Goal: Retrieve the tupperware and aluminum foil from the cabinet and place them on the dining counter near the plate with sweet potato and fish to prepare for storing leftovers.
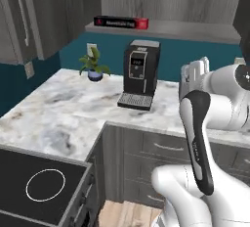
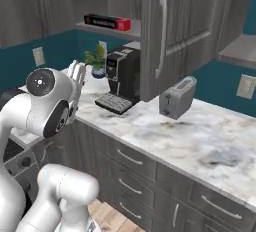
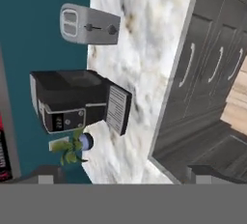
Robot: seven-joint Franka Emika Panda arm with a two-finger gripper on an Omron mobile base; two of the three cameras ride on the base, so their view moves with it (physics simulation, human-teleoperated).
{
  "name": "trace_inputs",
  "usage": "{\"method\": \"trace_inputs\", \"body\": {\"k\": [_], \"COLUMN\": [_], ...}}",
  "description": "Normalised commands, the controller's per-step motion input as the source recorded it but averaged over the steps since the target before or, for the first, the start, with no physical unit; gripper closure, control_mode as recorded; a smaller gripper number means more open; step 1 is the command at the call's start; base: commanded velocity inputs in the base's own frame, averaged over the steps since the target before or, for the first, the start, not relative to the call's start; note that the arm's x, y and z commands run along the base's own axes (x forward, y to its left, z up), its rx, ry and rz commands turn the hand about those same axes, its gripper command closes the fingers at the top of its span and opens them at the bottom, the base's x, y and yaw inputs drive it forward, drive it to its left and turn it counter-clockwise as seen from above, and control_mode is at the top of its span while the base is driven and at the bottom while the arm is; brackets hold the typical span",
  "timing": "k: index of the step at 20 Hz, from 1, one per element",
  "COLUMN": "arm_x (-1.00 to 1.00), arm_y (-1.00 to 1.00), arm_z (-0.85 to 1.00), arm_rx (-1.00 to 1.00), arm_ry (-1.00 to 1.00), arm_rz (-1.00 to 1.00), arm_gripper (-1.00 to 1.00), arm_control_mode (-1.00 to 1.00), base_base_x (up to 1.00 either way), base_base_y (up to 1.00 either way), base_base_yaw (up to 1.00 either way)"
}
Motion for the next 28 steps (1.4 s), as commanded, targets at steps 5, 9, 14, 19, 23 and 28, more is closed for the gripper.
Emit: {"method": "trace_inputs", "body": {"k": [5, 9, 14, 19, 23, 28], "arm_x": [0.0, 0.0, 0.0, 0.0, -0.02, -0.26], "arm_y": [0.0, 0.0, 0.0, 0.01, 0.0, 0.18], "arm_z": [0.0, 0.0, 0.0, 0.0, 0.0, 0.2], "arm_rx": [0.0, 0.0, 0.0, 0.0, 0.0, 0.02], "arm_ry": [0.0, 0.0, 0.0, 0.0, -0.01, -0.05], "arm_rz": [0.0, 0.0, 0.0, -0.01, 0.0, 0.05], "arm_gripper": [-1.0, -1.0, -1.0, -1.0, -1.0, -1.0], "arm_control_mode": [1.0, 1.0, 1.0, -1.0, -1.0, -1.0], "base_base_x": [0.99, 0.94, 0.82, 0.08, 0.0, 0.0], "base_base_y": [0.37, 0.31, 0.37, 0.22, 0.0, 0.0], "base_base_yaw": [-0.5, -0.52, -0.51, -0.18, 0.0, 0.0]}}
